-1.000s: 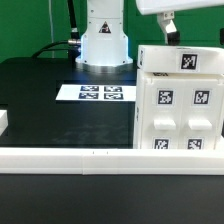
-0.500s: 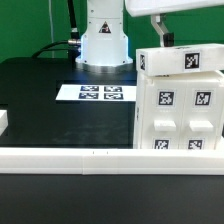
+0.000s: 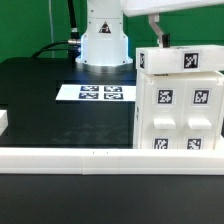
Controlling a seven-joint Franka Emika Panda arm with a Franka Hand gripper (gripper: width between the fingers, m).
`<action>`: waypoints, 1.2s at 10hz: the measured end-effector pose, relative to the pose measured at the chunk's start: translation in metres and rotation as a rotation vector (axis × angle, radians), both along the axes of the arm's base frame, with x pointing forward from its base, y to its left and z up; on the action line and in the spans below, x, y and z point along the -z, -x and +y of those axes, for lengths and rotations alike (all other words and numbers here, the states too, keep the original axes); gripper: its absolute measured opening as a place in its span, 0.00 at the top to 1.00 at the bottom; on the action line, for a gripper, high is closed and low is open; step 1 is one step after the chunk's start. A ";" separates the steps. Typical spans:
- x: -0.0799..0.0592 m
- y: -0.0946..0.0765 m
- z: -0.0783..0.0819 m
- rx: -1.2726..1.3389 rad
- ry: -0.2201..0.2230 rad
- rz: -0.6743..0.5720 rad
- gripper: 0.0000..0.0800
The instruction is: Assemble cabinet
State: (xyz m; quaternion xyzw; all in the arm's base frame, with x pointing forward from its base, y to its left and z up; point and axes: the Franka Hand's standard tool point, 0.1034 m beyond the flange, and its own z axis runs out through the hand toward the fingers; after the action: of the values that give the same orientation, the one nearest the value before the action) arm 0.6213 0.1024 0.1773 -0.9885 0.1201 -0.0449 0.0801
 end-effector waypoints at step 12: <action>0.006 0.005 -0.015 -1.040 0.157 -0.034 0.00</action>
Offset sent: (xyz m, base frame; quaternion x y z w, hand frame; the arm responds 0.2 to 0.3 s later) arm 0.0038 0.0035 0.0064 -0.0175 -0.0232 -0.3159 0.9483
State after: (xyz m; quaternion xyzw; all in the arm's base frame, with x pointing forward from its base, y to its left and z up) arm 0.6165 0.0872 0.1714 -0.9197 -0.3915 -0.0239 0.0194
